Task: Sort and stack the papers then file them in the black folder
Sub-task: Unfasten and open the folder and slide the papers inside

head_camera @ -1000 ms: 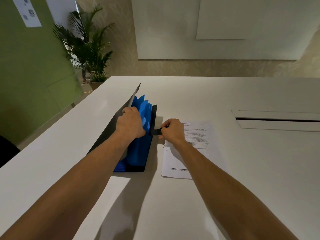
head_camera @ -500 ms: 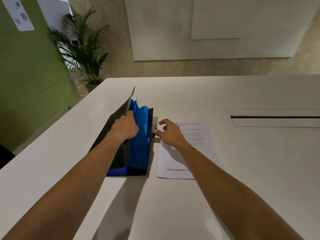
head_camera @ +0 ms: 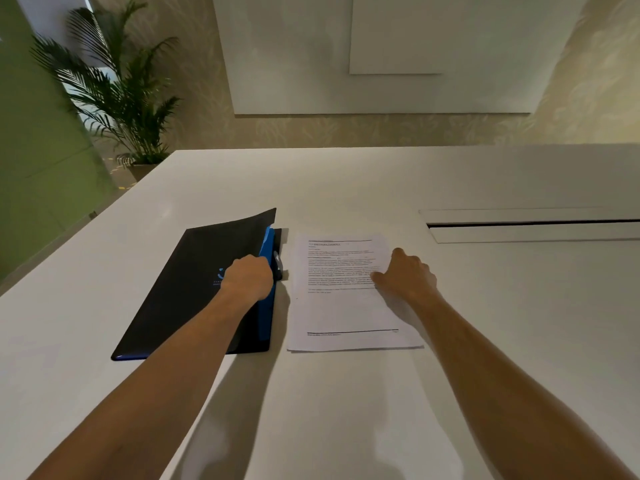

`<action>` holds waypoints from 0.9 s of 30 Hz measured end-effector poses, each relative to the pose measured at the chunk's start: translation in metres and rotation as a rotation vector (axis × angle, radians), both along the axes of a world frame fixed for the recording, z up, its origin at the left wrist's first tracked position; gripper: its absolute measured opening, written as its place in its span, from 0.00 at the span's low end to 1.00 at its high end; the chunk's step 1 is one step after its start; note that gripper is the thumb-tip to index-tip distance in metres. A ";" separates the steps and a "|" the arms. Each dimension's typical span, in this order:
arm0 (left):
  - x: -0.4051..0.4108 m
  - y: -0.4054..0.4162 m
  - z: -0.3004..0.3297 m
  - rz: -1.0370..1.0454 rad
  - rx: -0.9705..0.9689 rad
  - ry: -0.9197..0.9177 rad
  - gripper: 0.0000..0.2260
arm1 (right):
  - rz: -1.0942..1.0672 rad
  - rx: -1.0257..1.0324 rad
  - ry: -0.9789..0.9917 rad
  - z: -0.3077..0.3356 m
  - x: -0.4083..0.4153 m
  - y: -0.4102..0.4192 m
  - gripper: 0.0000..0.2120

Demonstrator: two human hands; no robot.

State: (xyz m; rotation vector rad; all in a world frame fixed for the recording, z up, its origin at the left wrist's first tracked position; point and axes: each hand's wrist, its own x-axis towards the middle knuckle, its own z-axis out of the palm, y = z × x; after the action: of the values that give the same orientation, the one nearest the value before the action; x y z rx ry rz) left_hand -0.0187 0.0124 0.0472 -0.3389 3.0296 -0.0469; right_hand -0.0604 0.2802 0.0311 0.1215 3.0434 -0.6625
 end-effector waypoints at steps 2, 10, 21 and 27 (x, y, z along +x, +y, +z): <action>-0.001 0.003 -0.003 0.003 0.025 -0.015 0.06 | -0.002 -0.004 -0.017 -0.005 0.002 0.001 0.19; -0.014 -0.002 -0.007 0.001 0.108 -0.102 0.30 | 0.045 0.018 0.009 -0.007 -0.002 -0.004 0.19; -0.020 0.003 -0.009 -0.038 0.063 -0.109 0.29 | -0.132 -0.243 -0.108 0.003 -0.015 -0.003 0.11; -0.019 0.003 -0.007 -0.048 0.043 -0.113 0.28 | -0.201 -0.361 -0.158 -0.001 -0.015 0.003 0.09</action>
State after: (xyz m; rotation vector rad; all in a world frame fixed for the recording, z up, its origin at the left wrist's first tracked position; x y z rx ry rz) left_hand -0.0376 0.0152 0.0400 -0.2507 2.9220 -0.0040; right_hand -0.0752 0.2832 0.0300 0.4490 2.7296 -1.1411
